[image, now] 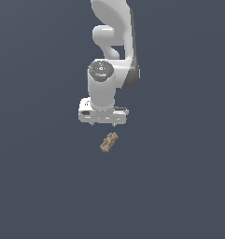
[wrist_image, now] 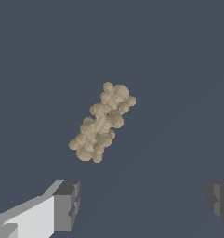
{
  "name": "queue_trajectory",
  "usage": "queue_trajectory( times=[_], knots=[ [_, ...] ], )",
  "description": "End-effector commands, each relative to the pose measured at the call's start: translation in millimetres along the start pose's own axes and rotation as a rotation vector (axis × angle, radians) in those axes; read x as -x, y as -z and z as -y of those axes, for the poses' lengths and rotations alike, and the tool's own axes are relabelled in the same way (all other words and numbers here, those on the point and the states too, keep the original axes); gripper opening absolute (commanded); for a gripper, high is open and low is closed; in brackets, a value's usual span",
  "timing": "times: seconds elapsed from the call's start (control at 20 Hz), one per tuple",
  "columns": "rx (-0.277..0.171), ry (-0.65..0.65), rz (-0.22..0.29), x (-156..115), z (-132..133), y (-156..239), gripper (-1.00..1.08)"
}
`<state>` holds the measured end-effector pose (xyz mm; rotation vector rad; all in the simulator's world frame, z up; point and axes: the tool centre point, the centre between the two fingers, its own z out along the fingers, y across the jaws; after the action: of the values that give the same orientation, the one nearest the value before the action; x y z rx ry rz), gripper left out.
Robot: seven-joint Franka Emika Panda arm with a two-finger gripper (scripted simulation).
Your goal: Pick up the object and move it to a goal position.
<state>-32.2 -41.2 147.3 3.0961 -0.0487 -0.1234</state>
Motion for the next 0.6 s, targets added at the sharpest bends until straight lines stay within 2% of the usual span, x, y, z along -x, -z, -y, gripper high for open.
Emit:
queue_trajectory(
  times=[0.0,0.55],
  knots=[
    [0.0,0.0,0.0,0.0,0.0,0.0,1.0],
    [0.015,-0.012,-0.037,-11.3,-22.7,21.1,1.0]
  ],
)
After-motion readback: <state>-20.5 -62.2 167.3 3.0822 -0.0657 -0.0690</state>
